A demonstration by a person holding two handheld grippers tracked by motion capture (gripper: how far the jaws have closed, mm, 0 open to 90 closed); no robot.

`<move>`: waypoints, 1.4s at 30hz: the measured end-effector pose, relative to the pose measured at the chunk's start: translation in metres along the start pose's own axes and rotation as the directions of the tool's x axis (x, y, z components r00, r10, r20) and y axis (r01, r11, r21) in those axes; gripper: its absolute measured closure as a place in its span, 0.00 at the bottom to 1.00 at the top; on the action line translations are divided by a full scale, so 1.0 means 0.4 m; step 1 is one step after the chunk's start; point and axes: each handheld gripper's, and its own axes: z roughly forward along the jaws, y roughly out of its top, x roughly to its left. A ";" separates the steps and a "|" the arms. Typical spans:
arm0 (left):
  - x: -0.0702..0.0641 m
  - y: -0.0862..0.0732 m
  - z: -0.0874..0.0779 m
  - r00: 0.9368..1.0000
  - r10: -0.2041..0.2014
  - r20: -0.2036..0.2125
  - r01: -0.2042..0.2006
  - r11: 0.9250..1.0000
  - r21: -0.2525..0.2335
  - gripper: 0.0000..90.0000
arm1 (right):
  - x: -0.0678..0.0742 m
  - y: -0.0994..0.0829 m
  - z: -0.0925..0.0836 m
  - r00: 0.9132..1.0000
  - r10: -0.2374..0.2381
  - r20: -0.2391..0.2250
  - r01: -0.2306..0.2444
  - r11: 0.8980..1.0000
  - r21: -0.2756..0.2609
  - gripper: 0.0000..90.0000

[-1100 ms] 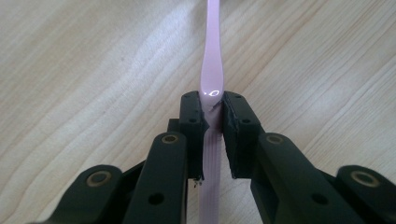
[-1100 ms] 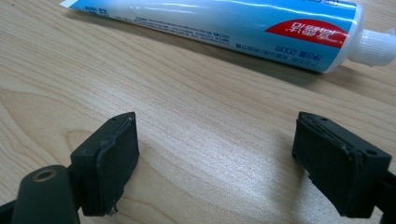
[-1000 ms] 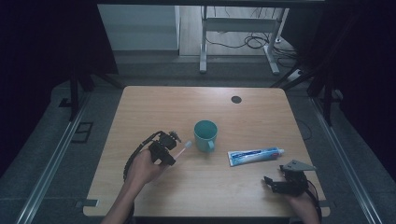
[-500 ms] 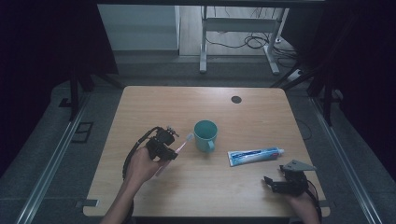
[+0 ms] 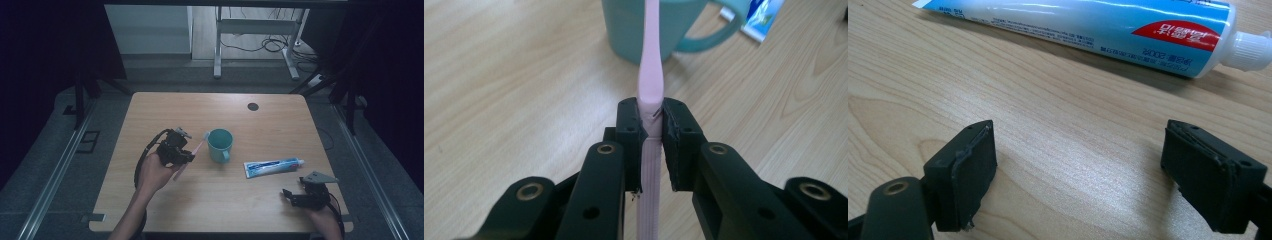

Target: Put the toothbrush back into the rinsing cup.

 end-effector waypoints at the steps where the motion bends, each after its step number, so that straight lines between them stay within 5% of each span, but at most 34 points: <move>1: -0.001 0.004 -0.001 1.000 -0.001 0.001 0.001 1.000 -0.008 0.87 | 0.000 0.000 0.000 1.000 0.000 0.000 0.000 1.000 -0.001 0.16; 19: -0.006 0.078 -0.008 1.000 0.007 0.016 -0.005 0.990 -0.144 0.87 | 0.000 0.000 0.000 1.000 -0.001 0.000 0.001 1.000 -0.001 0.16; 42: -0.010 0.182 0.009 1.000 0.003 -0.004 -0.004 0.959 -0.283 0.87 | 0.000 0.000 0.000 1.000 -0.002 0.001 0.002 1.000 -0.001 0.16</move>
